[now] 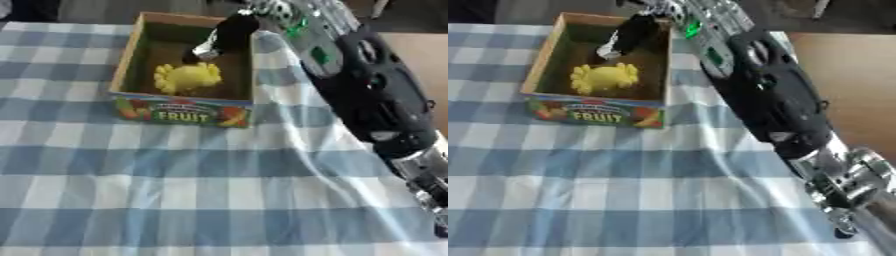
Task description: Pick up objects on the table and place them in the box.
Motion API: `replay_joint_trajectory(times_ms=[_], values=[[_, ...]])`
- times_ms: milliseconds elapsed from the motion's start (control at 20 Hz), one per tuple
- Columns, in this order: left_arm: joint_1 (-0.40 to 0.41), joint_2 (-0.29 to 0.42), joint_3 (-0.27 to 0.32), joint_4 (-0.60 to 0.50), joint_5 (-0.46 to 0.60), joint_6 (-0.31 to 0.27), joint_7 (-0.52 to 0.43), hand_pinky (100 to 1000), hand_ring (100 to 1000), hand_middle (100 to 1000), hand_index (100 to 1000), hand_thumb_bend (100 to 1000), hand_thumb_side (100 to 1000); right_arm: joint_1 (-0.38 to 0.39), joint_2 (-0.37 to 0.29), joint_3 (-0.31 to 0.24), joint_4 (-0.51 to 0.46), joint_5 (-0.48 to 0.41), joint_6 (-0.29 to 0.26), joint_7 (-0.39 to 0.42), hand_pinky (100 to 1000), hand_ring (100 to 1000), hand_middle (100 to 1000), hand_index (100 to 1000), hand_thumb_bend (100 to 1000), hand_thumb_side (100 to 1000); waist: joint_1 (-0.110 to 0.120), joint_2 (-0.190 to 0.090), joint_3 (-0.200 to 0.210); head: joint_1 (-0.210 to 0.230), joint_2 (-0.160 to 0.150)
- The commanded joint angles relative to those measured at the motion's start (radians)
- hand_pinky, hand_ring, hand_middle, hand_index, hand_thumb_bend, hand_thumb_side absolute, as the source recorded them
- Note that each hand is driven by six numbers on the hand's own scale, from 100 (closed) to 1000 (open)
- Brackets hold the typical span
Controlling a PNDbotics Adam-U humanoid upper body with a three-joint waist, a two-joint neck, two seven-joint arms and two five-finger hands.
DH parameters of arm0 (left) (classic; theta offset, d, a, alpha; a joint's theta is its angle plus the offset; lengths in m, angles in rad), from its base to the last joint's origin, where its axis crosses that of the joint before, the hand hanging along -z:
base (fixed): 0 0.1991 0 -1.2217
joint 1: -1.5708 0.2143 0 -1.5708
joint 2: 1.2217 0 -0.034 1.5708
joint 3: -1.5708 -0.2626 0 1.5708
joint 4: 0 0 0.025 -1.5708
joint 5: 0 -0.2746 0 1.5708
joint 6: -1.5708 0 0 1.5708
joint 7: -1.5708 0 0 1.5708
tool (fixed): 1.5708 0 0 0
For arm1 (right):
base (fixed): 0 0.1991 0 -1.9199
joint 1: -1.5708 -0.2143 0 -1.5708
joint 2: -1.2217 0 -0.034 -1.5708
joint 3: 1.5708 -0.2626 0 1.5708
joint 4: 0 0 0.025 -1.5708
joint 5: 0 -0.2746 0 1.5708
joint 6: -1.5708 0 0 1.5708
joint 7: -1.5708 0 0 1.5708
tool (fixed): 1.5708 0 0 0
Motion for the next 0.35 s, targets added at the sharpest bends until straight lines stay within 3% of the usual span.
replay_joint_trajectory(times_ms=[50,100,350], values=[[-0.001,0.003,0.008,-0.018,0.002,0.0,0.006,637,597,546,921,100,757,0.016,-0.072,-0.04,-0.128,-0.045,0.037,-0.031,819,763,667,895,708,725,0.005,-0.027,-0.001,0.006,0.009],[-0.002,0.002,0.008,-0.018,0.002,-0.001,0.006,637,597,546,920,100,756,0.028,-0.082,-0.05,-0.158,-0.054,0.049,-0.04,802,737,646,894,643,834,0.006,-0.028,-0.004,0.01,0.009],[-0.003,-0.001,0.011,-0.018,0.004,-0.004,0.01,637,598,547,919,100,755,0.126,-0.142,-0.136,-0.353,-0.136,0.155,-0.149,788,709,623,891,535,932,0.017,-0.033,-0.02,0.033,0.009]])
